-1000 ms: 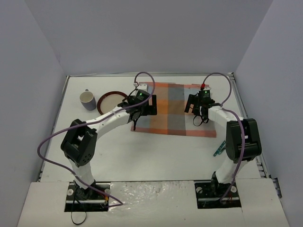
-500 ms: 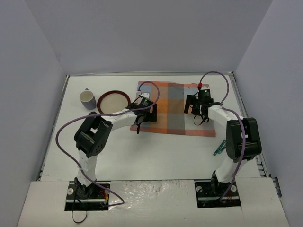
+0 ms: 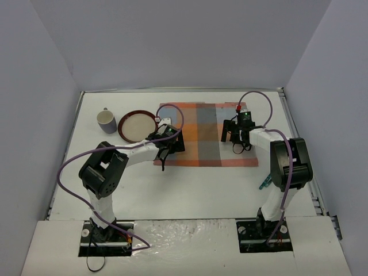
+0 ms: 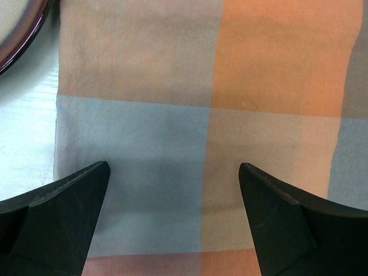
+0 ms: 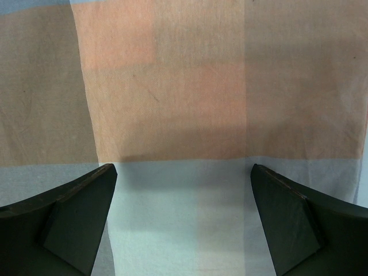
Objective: Set the dinner table for one person
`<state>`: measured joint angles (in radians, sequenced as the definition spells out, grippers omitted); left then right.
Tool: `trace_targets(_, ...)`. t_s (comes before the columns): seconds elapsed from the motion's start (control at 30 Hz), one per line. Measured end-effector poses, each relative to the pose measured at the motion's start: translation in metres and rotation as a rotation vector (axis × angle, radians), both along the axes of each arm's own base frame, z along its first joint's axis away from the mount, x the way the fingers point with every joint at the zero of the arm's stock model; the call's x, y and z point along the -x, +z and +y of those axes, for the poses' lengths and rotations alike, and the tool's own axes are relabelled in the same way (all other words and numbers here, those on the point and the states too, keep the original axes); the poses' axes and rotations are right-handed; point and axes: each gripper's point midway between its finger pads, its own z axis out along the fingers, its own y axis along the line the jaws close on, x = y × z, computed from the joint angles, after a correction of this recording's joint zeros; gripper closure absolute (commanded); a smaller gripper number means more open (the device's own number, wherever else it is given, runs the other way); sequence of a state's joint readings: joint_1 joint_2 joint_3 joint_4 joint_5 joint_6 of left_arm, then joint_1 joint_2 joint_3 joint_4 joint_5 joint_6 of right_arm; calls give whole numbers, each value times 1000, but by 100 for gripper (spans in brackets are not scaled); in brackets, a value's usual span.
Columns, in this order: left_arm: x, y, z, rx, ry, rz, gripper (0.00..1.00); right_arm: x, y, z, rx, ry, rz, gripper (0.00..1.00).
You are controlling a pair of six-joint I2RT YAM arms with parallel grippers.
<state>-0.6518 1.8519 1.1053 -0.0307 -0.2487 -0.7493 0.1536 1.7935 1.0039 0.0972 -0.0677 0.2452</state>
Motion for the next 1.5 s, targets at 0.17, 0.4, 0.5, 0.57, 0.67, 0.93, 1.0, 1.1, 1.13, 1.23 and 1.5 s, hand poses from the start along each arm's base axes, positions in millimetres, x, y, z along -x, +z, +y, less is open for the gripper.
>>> trace_targets(0.17,-1,0,1,7,17,-1,7,0,0,2,-7,-5,-2,0)
trace_targets(0.4,0,1,2,14,34,1,6,-1,1,3,-15,-15,-4,0)
trace_targets(0.5,1,1,1,18,37,2,6,-1,1,3,-18,-19,-5,0)
trace_targets(0.57,1,1,1,20,39,3,6,-1,1,3,-19,-21,-5,0)
trace_targets(0.67,1,1,2,21,42,6,6,-2,1,3,-19,-22,-6,0)
trace_targets(0.93,2,1,1,34,51,10,6,-2,1,1,-12,-27,-7,0)
trace_targets(1.0,2,2,0,39,52,11,6,-2,1,1,-11,-28,-7,0)
trace_targets(1.1,2,2,0,41,52,13,5,-2,1,1,-10,-28,-7,0)
trace_targets(1.13,3,2,0,41,50,15,5,-2,1,1,-10,-28,-7,0)
trace_targets(1.23,4,2,-1,42,45,23,4,-2,1,1,-8,-29,-7,0)
trace_targets(1.5,8,3,-3,44,30,50,3,-8,1,-1,8,-28,-11,0)
